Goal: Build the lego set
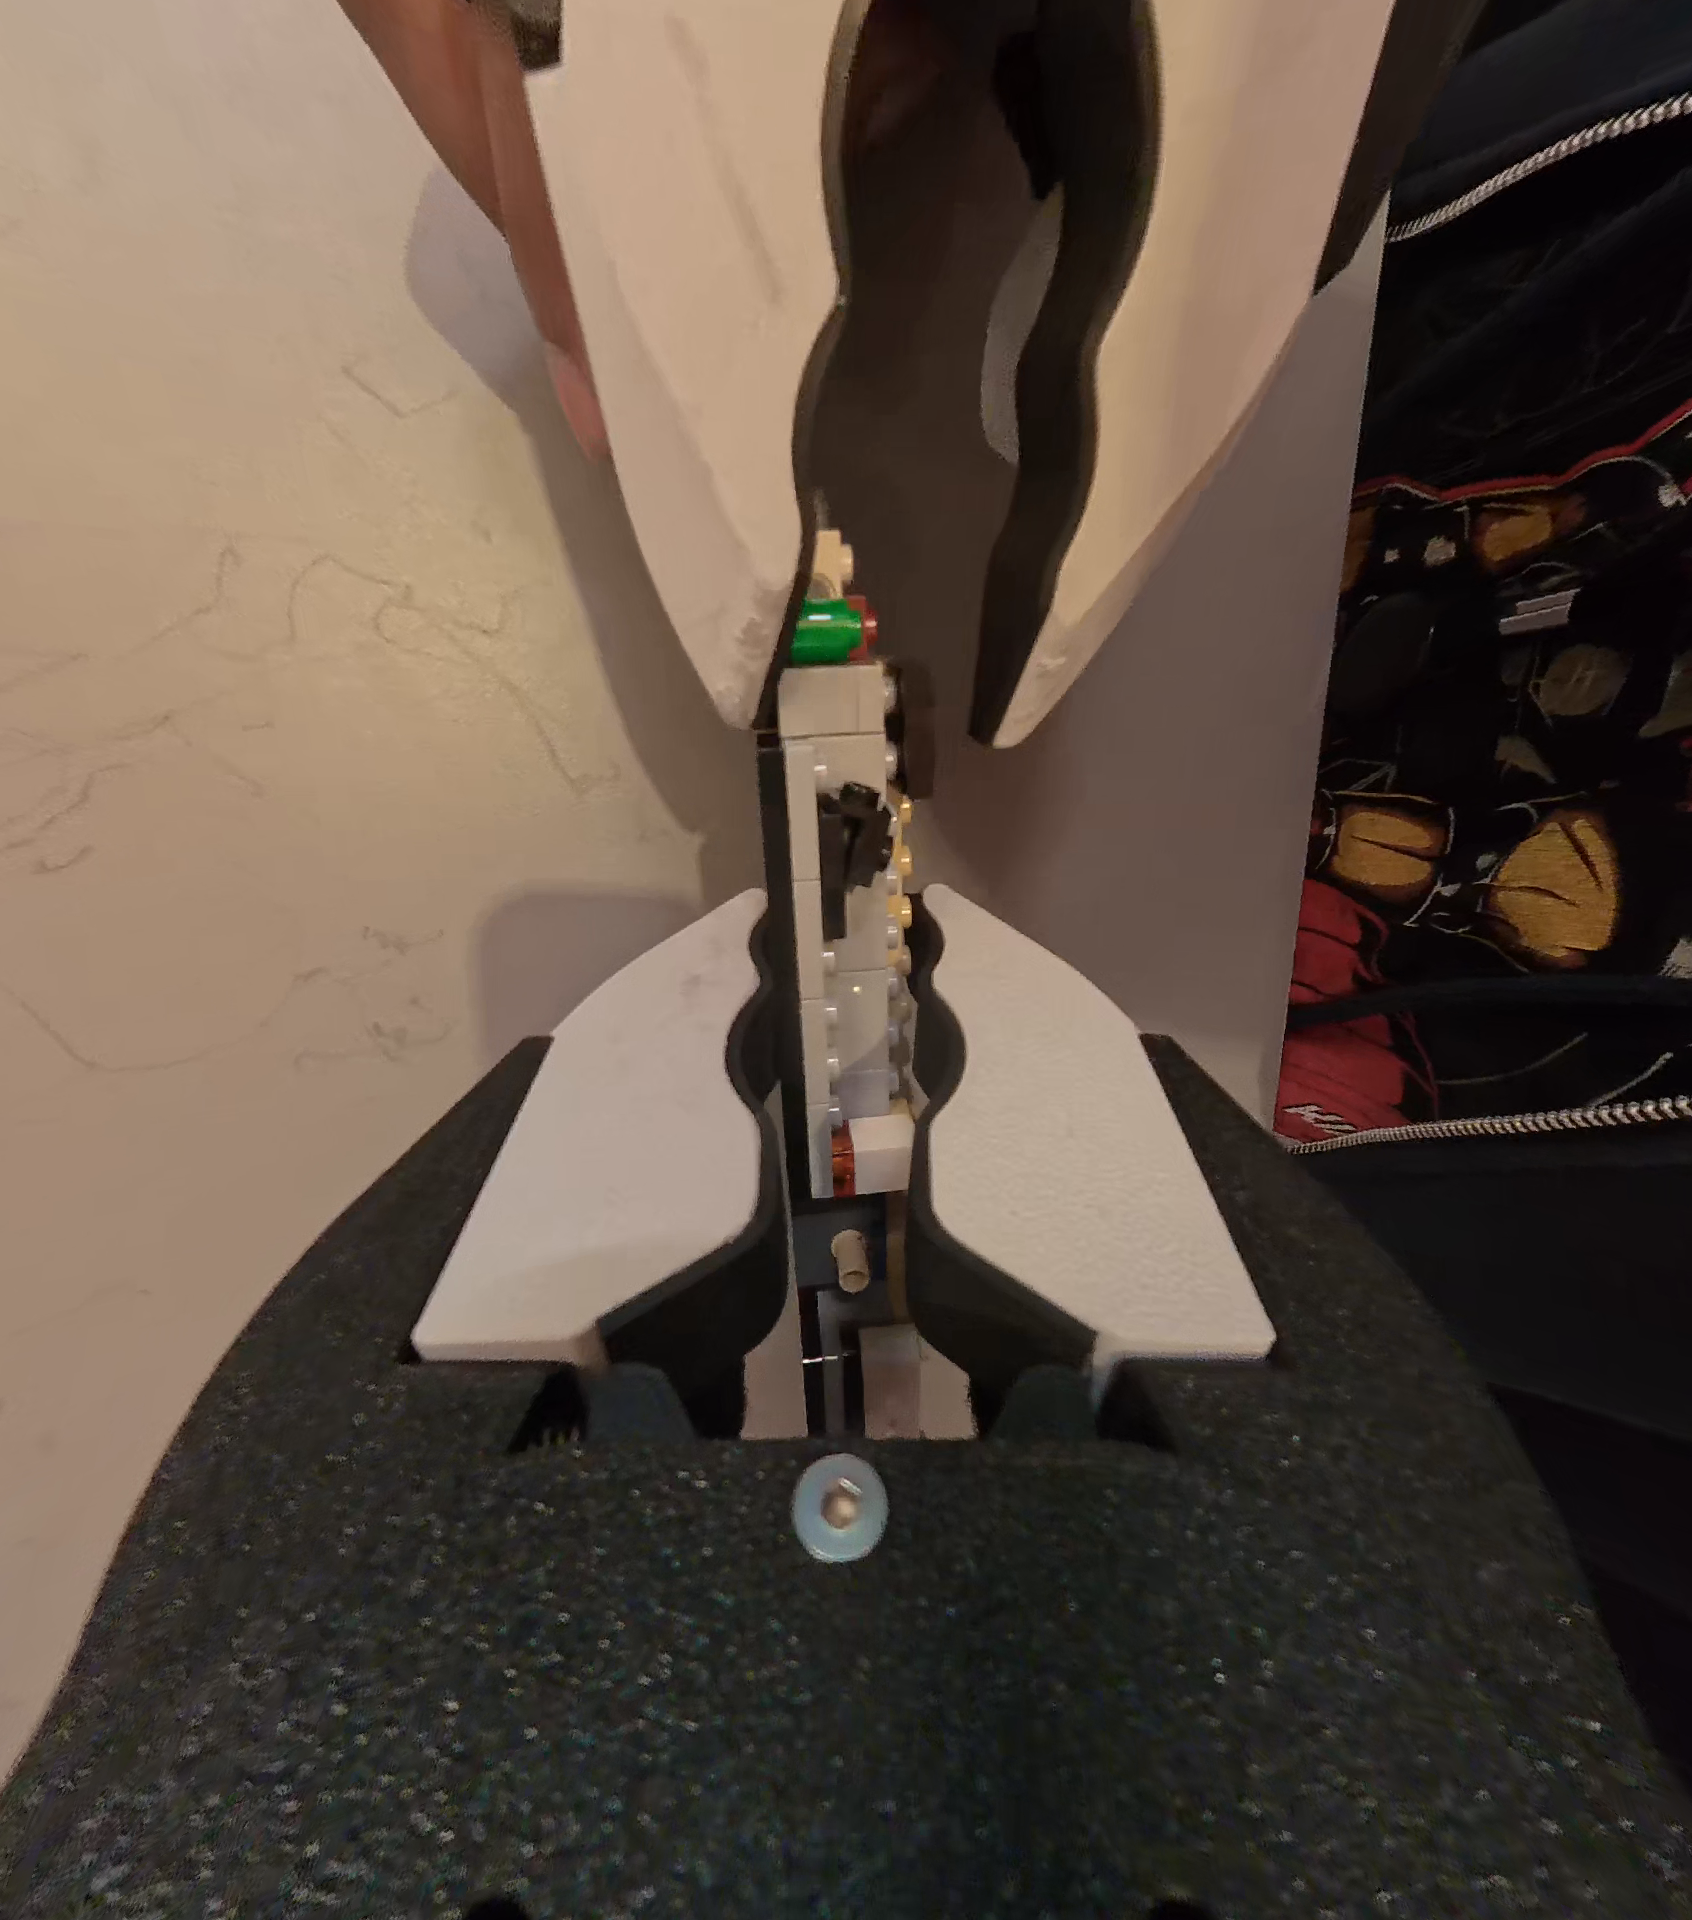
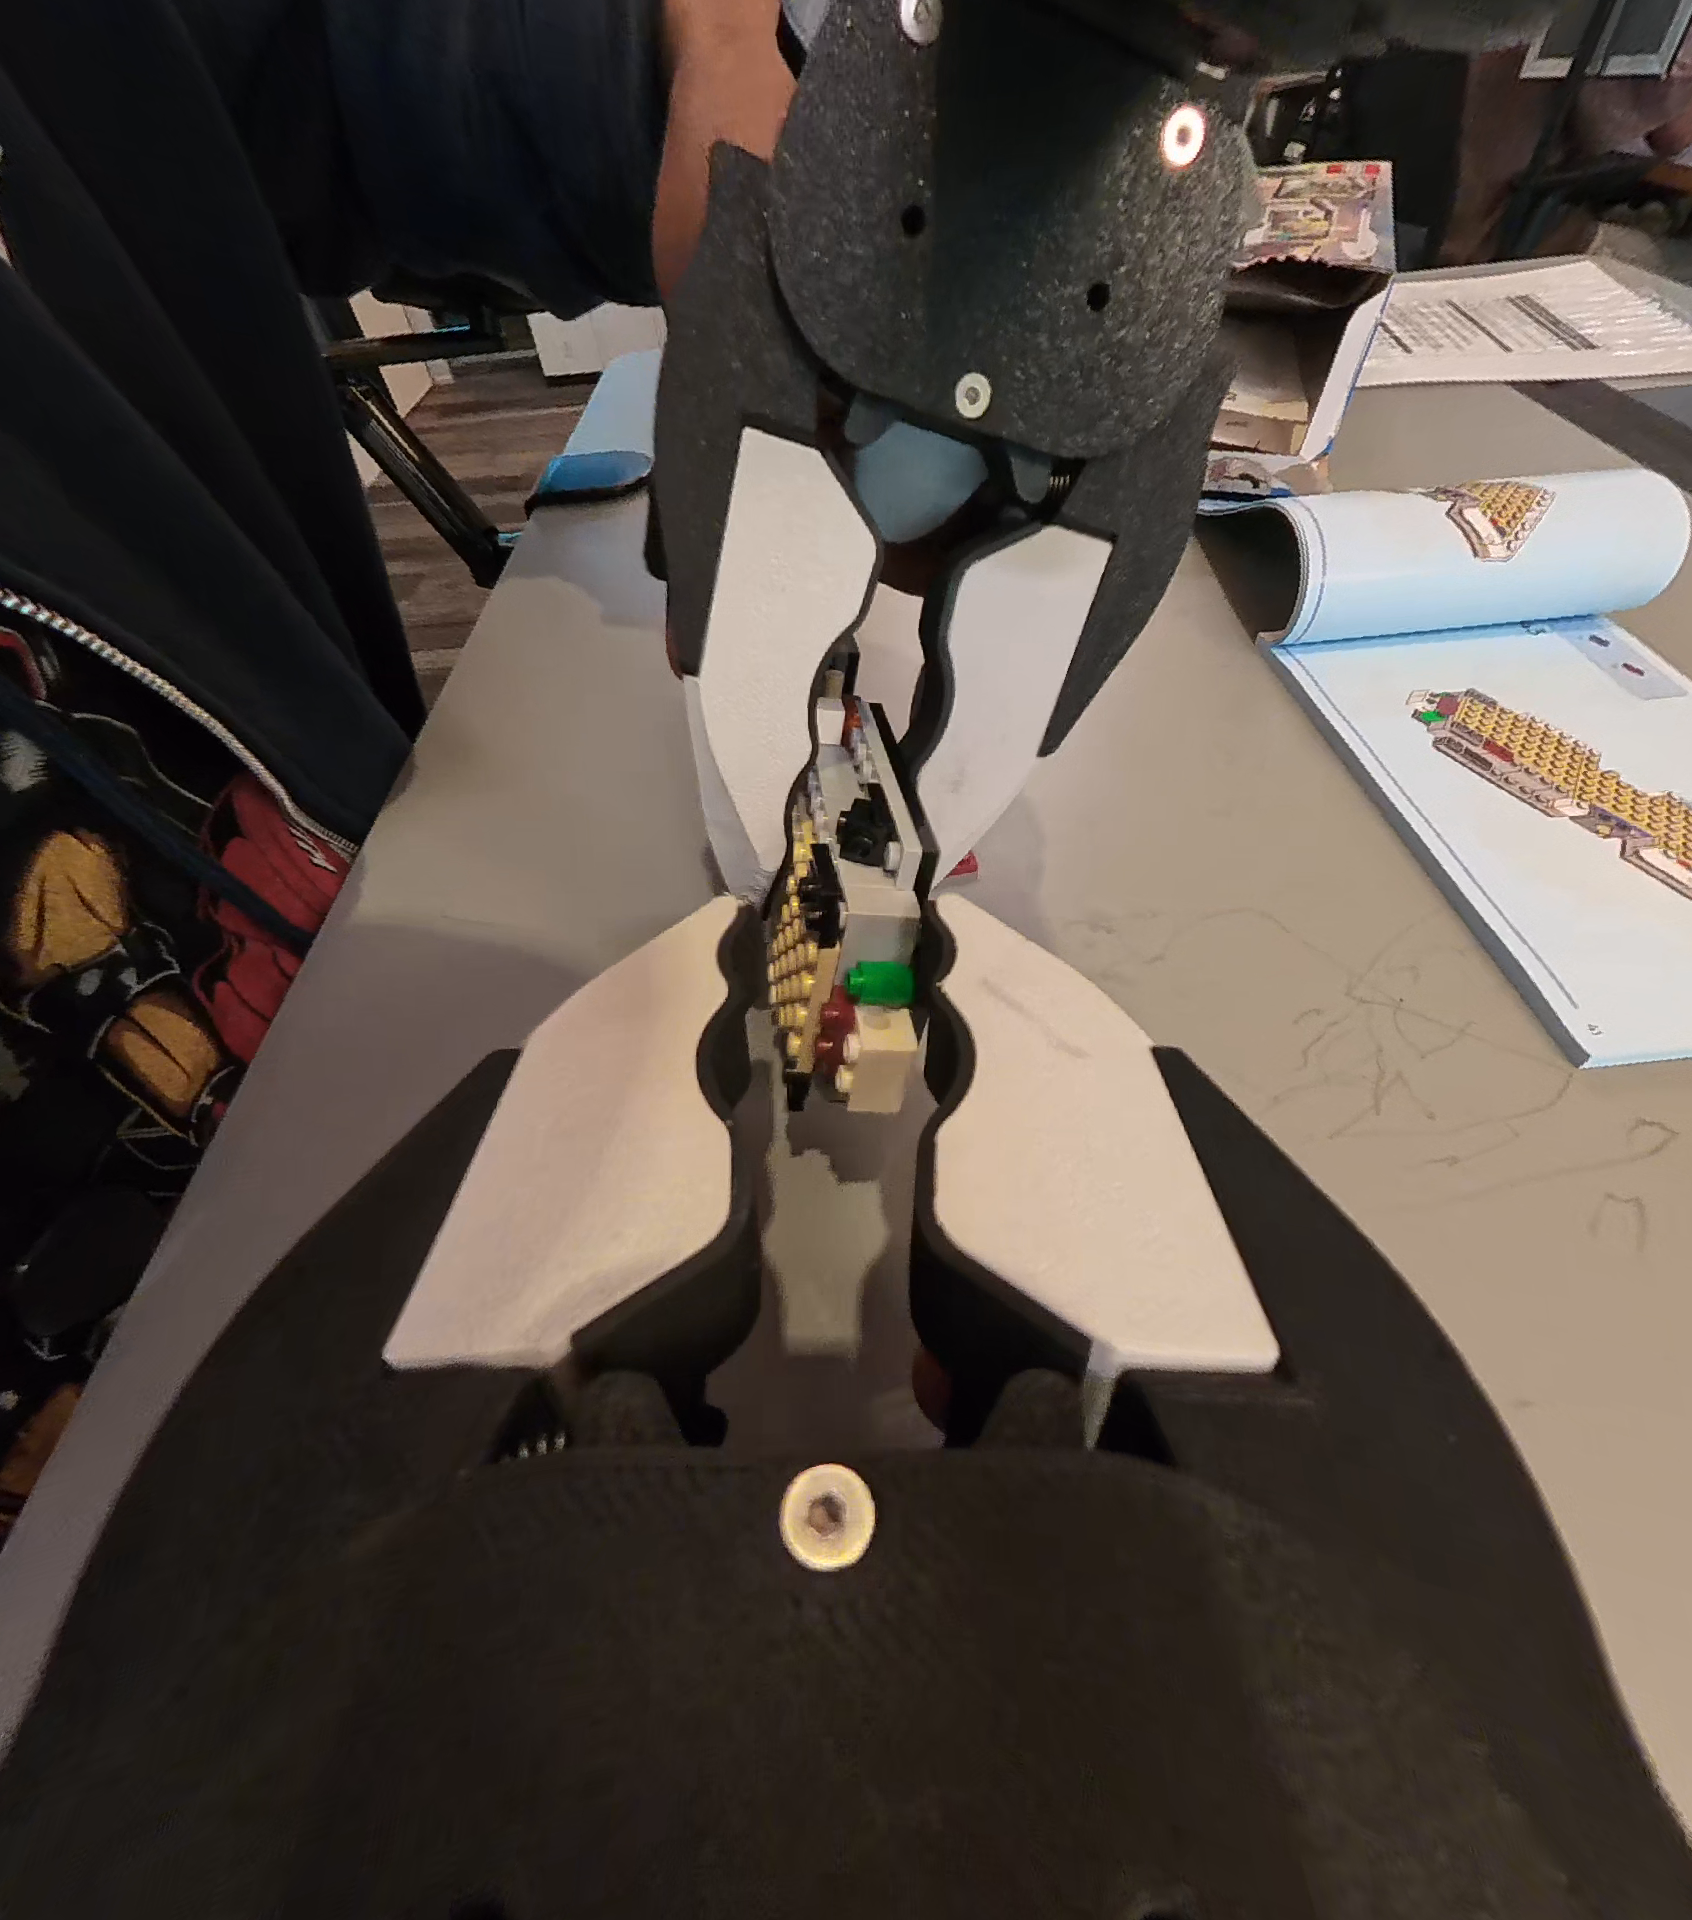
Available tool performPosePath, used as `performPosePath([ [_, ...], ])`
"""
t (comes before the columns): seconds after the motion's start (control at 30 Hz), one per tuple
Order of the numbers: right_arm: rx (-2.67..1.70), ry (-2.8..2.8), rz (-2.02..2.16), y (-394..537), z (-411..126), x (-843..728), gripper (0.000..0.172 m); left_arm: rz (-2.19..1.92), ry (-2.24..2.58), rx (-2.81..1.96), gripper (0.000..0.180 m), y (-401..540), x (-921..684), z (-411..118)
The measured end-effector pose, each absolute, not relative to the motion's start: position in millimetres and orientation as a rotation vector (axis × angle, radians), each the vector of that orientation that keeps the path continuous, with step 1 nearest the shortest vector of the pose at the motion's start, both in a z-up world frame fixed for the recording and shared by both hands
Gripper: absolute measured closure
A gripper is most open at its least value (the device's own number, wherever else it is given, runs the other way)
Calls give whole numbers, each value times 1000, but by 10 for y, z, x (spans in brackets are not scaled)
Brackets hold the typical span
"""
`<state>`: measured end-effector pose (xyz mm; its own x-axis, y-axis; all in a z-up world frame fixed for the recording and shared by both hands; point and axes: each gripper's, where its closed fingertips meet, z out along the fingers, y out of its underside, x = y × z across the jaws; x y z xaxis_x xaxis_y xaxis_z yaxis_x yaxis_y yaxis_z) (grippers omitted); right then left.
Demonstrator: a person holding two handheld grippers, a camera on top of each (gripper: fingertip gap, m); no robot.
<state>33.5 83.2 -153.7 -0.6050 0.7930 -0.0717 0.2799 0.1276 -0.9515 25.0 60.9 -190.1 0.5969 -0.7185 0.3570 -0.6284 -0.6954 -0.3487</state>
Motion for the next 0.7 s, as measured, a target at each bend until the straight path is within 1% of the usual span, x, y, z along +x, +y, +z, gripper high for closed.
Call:
performPosePath([
  [0.37, -1064, -1893, 1494, 880, -1486, 296, 145, -664, 1117, -2653, 159, 616, 217, -1909],
  [0.47, -1071, -1901, 1476, 881, -1510, 291, 151, -655, 1124, -2651, 159, 628, 228, -1904],
  [0.7, -1056, -1889, 1464, 900, -1489, 288, 151, -649, 1115, -2651, 159, 651, 233, -1880],
])
